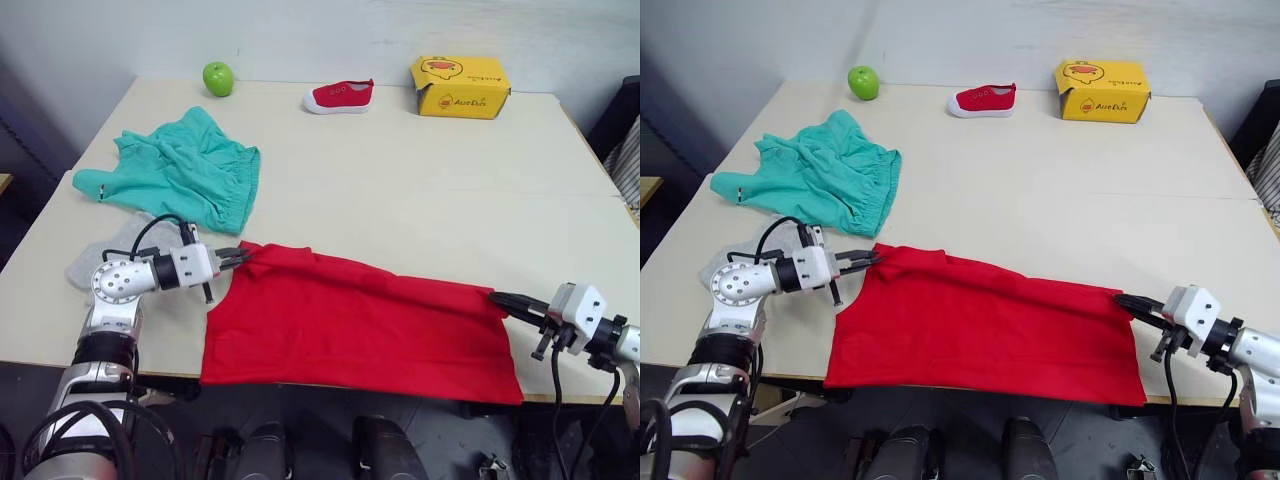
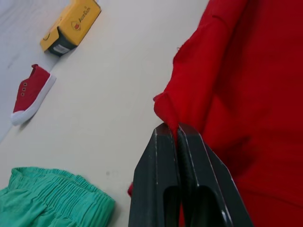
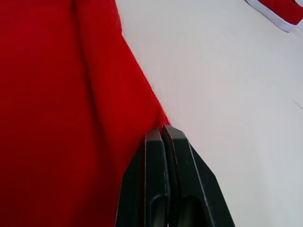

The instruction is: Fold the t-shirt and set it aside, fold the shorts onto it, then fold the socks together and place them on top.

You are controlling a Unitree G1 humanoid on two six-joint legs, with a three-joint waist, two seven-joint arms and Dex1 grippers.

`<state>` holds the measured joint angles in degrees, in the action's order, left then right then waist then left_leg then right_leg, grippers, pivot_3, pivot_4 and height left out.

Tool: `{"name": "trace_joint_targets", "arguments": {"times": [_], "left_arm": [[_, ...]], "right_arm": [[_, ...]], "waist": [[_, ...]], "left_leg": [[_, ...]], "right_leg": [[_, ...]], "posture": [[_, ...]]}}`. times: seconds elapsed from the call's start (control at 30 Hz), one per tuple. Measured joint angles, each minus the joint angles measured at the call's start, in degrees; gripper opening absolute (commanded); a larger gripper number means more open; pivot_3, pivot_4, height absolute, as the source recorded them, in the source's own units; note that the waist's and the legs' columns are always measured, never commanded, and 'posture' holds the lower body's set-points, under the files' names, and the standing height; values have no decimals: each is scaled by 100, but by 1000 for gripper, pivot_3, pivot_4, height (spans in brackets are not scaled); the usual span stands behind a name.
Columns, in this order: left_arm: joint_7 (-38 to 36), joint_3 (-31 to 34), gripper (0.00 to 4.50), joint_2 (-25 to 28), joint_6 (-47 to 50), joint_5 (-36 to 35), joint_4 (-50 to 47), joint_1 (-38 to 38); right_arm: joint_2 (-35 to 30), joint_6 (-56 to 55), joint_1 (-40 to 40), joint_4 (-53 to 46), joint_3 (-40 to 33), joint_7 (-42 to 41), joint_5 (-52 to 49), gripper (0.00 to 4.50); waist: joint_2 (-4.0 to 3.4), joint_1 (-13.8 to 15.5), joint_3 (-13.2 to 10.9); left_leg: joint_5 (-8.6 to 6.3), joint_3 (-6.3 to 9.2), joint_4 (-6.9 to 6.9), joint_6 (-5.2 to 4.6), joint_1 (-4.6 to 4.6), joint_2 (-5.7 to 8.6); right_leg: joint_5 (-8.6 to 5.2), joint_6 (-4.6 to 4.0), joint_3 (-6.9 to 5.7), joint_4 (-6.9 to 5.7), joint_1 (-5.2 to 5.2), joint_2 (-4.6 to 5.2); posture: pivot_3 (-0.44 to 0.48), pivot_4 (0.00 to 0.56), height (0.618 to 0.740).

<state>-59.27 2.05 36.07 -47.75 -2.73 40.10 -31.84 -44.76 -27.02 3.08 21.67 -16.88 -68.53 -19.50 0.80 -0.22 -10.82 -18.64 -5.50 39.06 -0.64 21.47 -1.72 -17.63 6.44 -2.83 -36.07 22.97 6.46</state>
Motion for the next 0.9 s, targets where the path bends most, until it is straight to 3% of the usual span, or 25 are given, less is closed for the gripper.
{"name": "trace_joint_targets", "arguments": {"times": [0.17,0.63,0.9], "left_arm": [[251,-122,48,263,-783,210,-146,340],[971,-582,48,992,-2606,1055,-119,330],[1349,-918,48,1295,-2865,1315,-37,330]], "right_arm": [[96,-306,-233,-12,10,100,15,0],[136,-1581,-596,25,66,432,385,0],[35,-1931,-628,135,98,444,509,0]], "waist": [[0,-3,0],[0,-7,0],[0,-17,0]], "left_leg": [[-1,0,-3,0,-4,-1],[-6,-4,-16,-4,-20,-3],[-10,-7,-17,-9,-24,-4]], "right_leg": [[0,0,-1,4,-5,6],[0,0,-1,13,-19,6],[0,0,-1,12,-20,7]], "posture": [[0,150,740],[0,150,740],[0,150,740]]}}
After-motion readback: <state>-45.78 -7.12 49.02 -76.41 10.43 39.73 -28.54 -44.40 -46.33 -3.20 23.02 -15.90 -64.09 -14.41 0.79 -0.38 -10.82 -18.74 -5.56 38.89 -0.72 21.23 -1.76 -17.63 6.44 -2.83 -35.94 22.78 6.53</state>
